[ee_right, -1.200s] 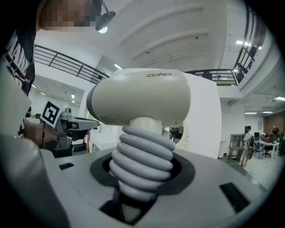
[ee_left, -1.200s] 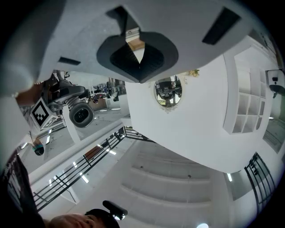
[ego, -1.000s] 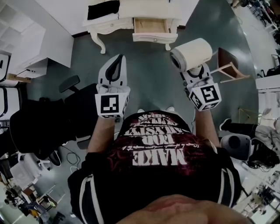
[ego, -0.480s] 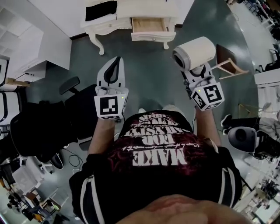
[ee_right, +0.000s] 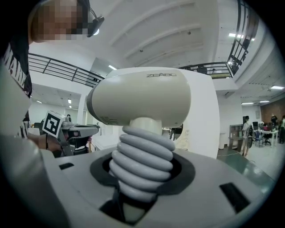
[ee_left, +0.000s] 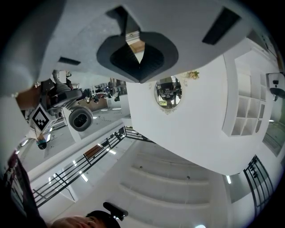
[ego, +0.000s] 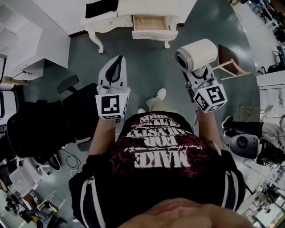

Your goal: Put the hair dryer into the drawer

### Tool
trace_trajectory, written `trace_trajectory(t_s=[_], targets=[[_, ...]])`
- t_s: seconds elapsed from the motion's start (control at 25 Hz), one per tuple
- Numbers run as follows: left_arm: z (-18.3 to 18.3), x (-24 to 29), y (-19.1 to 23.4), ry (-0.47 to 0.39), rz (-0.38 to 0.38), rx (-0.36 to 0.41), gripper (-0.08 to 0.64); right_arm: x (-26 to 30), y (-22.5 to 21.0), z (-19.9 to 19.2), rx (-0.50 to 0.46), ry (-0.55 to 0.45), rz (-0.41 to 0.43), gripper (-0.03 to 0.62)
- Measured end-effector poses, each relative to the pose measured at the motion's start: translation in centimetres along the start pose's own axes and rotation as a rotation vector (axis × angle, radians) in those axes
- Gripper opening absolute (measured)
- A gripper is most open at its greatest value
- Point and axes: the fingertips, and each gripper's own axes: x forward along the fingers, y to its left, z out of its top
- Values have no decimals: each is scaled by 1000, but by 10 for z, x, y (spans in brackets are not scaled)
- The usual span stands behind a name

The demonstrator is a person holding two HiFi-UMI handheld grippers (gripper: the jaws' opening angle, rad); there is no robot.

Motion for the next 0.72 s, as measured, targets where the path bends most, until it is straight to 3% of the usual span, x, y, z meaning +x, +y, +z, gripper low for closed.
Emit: trace_trajectory(t_s=[0.28, 0.72], targets=[[0, 4, -2, -4, -2, 13, 2, 6, -4, -10, 17, 20, 16, 190], [-21, 31, 10, 41, 23, -27, 2, 33, -27, -16, 14, 49, 42, 190]])
